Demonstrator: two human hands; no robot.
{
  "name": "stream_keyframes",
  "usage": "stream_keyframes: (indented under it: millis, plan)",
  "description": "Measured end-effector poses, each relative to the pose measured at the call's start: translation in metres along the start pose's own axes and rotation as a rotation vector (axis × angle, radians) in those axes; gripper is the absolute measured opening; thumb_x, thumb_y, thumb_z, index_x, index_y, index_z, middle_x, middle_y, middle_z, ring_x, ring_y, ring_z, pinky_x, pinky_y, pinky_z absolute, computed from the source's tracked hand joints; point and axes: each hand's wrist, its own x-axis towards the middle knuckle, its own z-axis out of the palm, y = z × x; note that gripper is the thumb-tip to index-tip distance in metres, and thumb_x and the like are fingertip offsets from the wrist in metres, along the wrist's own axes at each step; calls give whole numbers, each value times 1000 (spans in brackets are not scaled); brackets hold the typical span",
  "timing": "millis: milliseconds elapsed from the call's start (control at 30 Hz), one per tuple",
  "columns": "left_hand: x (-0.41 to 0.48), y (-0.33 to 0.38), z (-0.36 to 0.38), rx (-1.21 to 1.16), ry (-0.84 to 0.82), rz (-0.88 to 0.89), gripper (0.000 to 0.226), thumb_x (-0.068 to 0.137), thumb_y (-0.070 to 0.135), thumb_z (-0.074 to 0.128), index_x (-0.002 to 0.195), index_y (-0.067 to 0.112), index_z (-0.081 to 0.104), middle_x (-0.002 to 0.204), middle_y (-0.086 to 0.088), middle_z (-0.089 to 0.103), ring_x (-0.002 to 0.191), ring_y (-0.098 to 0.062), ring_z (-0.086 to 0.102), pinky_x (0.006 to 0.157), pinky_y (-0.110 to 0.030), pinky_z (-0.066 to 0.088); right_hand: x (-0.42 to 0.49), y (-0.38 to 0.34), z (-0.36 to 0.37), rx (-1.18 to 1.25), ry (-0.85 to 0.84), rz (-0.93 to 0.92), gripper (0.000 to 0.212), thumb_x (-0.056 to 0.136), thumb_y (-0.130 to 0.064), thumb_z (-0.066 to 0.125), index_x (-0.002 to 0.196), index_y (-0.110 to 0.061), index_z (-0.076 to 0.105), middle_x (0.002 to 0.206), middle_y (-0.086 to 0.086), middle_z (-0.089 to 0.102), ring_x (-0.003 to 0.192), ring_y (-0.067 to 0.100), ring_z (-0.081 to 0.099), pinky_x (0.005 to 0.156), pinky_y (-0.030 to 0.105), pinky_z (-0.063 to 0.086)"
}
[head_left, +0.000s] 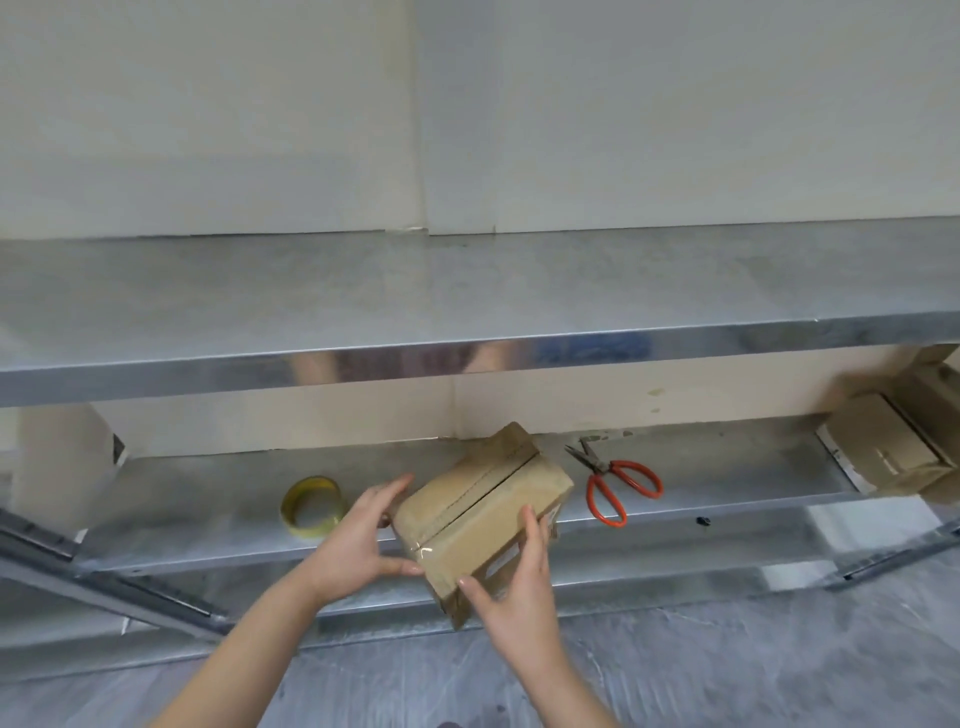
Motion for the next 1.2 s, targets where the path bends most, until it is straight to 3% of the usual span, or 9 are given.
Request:
stream_keyframes:
  millis: [67,167,467,633,700,867,967,1067,1200]
  plan:
    - [-11,1,6,-17,16,3,105,58,43,89,142,45,27,133,16,44,122,4,42,103,-13,34,-7,0,1,288,87,53,96,75,0,80,146,-29,23,154,-2,29,143,12,30,113,31,36]
    - [-25,8,18,-45,27,9,99,56,46,89,136,53,30,124,19,44,119,8,41,107,-19,34,-16,2,2,443,157,93,81,76,12,73,134,-27,34,146,-2,38,141,11,34,112,33,38]
    - [-43,49,45,-142,351,55,81,57,42,89,127,50,48,104,27,38,107,5,46,91,-4,35,-1,-17,-29,354,62,-95,66,91,-10,63,146,-37,36,148,-17,44,137,5,40,111,40,39]
    - [-33,51,40,-163,453,11,79,61,41,88,129,48,47,108,24,36,106,8,45,93,-11,40,30,-37,-26,183,-3,-129,60,93,-15,57,141,-44,36,144,-20,35,131,-9,34,99,5,32]
    - [-26,47,38,-207,462,-56,76,65,40,86,130,43,47,113,19,38,108,4,47,94,-19,42,41,-40,-22,145,-58,-88,54,96,-21,60,140,-40,36,141,-13,36,130,-6,35,102,10,29]
    - [-26,33,46,-261,510,-130,74,65,49,83,128,45,43,115,18,39,104,8,47,79,-13,43,58,-43,-16,19,-171,-81,46,94,-28,63,134,-35,42,140,-12,48,132,4,42,108,23,35]
    - [-32,22,48,-224,556,-138,76,61,52,82,127,49,44,112,20,38,96,4,50,77,-11,43,51,-33,-15,75,-377,-16,77,78,-47,77,141,-41,33,143,-22,39,135,-4,36,105,13,34]
    - [-31,14,50,-186,515,-161,78,63,42,86,130,46,45,111,20,38,102,1,51,89,-16,44,43,-19,-6,-124,-409,-58,128,56,-60,85,154,-38,5,152,-20,18,139,-1,26,115,27,30]
    - [-19,20,53,-174,374,-92,68,74,29,82,132,39,48,114,16,38,110,3,49,96,-20,47,51,-2,-16,-77,-252,-86,108,66,-34,88,149,-37,18,147,-14,37,136,7,40,111,35,38]
